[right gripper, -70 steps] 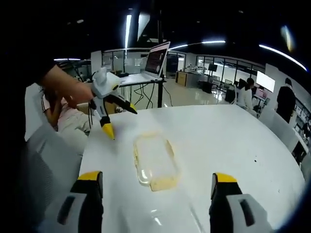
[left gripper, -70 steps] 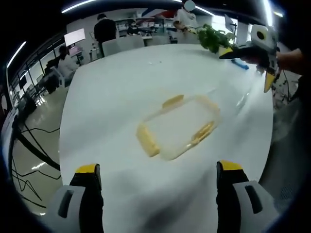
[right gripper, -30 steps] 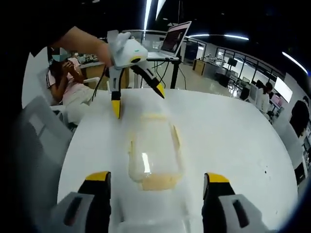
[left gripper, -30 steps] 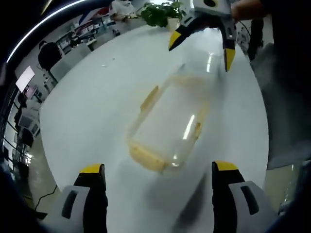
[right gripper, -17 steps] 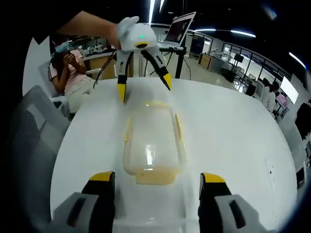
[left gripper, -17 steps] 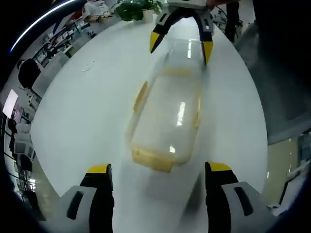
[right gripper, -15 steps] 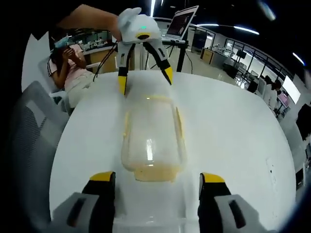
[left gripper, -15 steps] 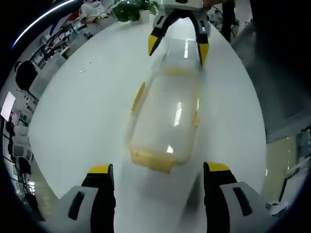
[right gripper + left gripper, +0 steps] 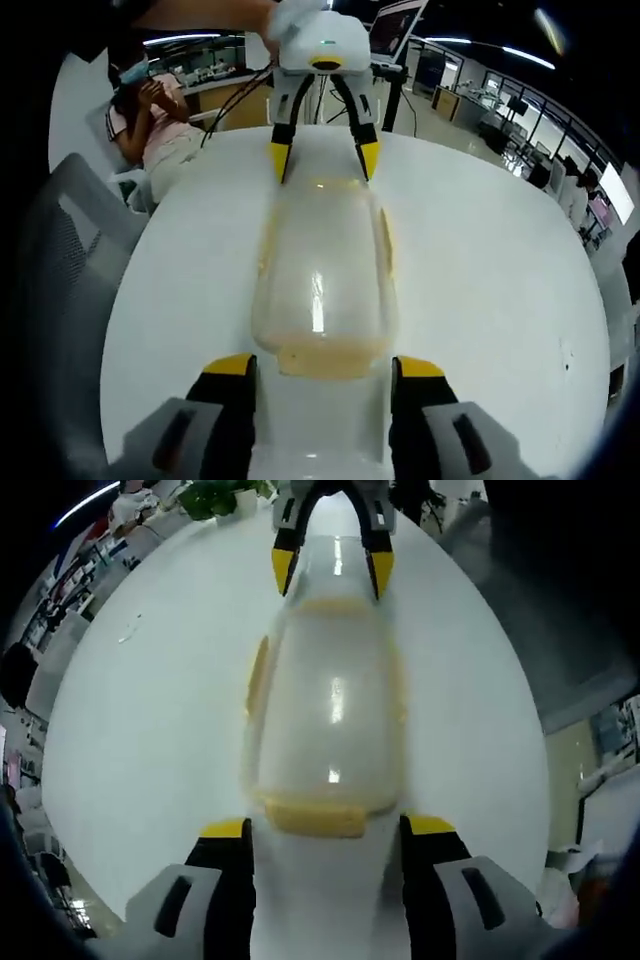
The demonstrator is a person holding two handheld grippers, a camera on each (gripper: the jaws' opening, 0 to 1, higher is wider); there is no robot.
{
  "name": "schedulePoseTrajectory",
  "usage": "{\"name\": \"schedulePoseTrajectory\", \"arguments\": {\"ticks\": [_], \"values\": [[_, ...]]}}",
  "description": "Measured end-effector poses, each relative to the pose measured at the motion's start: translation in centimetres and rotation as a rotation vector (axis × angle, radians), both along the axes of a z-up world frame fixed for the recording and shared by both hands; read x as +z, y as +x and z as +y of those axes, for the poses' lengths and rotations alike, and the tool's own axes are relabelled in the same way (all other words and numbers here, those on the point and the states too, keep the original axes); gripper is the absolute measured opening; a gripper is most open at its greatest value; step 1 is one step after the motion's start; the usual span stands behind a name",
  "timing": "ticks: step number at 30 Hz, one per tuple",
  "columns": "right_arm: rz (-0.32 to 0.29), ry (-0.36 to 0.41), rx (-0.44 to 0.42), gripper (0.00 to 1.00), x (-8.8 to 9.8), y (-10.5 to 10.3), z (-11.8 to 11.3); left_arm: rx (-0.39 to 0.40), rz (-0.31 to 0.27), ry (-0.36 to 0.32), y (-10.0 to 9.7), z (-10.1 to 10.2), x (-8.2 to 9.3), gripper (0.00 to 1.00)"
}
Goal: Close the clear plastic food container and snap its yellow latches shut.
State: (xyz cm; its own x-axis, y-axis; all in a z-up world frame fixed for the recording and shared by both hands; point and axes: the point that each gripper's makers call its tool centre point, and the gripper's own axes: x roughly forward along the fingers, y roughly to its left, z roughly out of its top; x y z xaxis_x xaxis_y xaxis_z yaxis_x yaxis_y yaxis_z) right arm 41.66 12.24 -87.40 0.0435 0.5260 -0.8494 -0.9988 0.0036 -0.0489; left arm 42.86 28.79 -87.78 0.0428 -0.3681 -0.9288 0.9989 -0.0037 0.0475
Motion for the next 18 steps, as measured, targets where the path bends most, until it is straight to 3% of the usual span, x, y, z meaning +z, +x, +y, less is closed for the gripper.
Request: {"name": "schedulePoseTrajectory", "arguments": {"ticks": [4,11,15,18], "values": [[0.002,-0.040,0.030,0.48,-0.4,-0.1,0.1,-0.008,0.005,0.015,0.2,0.2,-0.5,0.45],[0.029,-0.080,0.048,0.38,-1.3,0.0,-0.1,-0.015,0.024,-0.007,0.3,-0.3,-0.5,0.44],[0.049,-0.096,0.028,0.38,-1.6,0.3,0.2,-0.038,0.033,-0.015,0.1,-0.5,-0.5,0.42],[0.045,-0.080,0.066,0.37,-1.6,0.4,0.4,-0.036,0.038,-0.013,0.5,-0.2,-0.5,0.37]]}}
